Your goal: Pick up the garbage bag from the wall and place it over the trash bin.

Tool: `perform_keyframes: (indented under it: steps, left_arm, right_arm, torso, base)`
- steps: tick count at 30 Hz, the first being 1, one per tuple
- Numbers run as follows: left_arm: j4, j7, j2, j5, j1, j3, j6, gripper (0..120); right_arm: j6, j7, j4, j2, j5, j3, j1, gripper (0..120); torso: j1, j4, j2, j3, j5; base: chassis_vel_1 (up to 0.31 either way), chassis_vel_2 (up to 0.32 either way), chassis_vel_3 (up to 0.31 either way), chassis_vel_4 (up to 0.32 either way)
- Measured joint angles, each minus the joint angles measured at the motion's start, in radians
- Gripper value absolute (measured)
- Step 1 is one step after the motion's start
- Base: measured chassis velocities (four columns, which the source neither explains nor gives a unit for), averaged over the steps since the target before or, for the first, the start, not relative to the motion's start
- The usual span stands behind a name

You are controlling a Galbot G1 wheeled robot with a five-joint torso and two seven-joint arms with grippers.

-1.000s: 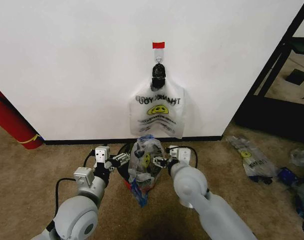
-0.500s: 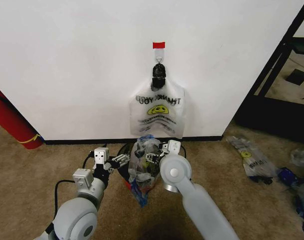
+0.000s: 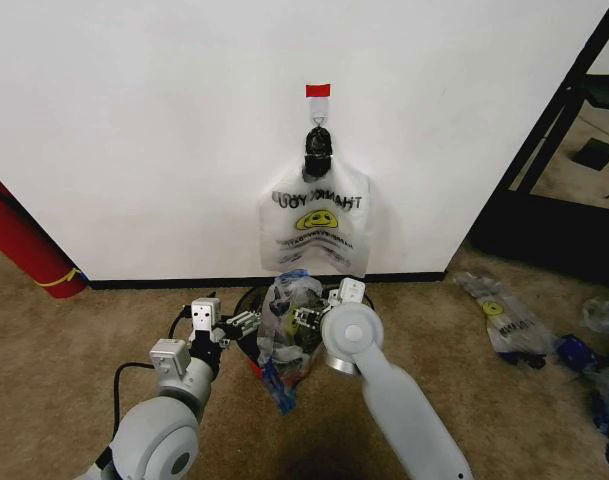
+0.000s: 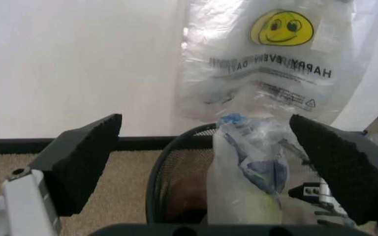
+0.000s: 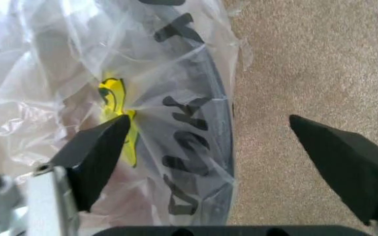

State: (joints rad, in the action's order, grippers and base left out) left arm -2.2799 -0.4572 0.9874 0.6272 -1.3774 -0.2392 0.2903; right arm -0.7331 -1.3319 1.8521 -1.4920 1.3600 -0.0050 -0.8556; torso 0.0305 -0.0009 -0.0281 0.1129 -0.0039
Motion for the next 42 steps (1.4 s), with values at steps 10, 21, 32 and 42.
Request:
perform_keyframes:
  steps: [10,21,32,42]
  left_arm:
    - [0.003,-0.006,0.004,0.002,0.004,0.01,0.0,100]
    - [0.001,-0.015,0.012,0.022,0.009,0.011,0.004,100]
    - [-0.01,-0.025,0.011,0.035,0.005,0.013,0.022,100]
    - [-0.074,-0.065,-0.045,0.16,0.046,0.008,0.095,100]
  right_arm:
    - [0.0,0.007,-0.045,-0.027,-0.018,0.007,-0.008,56]
    - [0.0,-0.001,-0.052,-0.046,-0.069,-0.021,-0.006,5]
    - [0.006,0.04,-0.033,-0.039,-0.152,-0.019,-0.03,1]
    - [0.123,0.317,0.095,0.02,-0.364,0.028,-0.168,1]
  torso:
    - [0.0,-0.0001,0.0,0.0,0.0]
    - [0.0,0.0,0.0,0.0,0.0]
    - [0.0,0.0001,0.0,0.0,0.0]
    - [0.0,-0.0001,0.0,0.0,0.0]
  base:
    - [0.0,0.0,0.0,0.0]
    - [0.0,0.0,0.0,0.0]
    - [0.0,0.0,0.0,0.0]
    - [0.0,0.0,0.0,0.0]
